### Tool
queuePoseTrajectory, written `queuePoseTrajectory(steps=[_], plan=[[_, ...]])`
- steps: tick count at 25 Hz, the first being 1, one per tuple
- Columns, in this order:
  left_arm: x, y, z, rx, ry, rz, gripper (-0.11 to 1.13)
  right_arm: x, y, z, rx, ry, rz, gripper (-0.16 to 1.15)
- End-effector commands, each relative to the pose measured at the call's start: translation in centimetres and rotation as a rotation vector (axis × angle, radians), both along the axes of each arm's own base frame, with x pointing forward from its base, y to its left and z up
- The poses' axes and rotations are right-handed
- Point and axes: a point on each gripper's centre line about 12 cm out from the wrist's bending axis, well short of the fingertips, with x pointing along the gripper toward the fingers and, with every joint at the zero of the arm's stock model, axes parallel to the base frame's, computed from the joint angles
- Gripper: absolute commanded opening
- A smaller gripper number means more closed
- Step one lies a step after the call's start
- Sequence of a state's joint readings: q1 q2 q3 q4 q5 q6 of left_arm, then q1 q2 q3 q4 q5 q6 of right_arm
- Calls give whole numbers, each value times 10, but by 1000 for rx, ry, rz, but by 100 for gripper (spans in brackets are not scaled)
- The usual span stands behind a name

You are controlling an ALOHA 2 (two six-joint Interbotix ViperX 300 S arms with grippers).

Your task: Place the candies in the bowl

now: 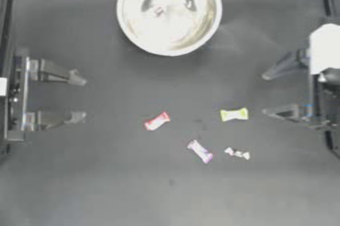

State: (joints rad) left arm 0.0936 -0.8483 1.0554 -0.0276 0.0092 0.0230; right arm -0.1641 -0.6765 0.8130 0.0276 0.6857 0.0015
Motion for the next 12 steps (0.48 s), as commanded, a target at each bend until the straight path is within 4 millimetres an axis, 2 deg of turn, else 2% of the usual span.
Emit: queuePoseTrajectory(steps=[1,12], plan=[[-1,0,0,1,-6,2,94,13,-3,0,-1,48,1,100],[-6,0,-8,-25,5,7,94,43,-9,-44,8,238,10,100]])
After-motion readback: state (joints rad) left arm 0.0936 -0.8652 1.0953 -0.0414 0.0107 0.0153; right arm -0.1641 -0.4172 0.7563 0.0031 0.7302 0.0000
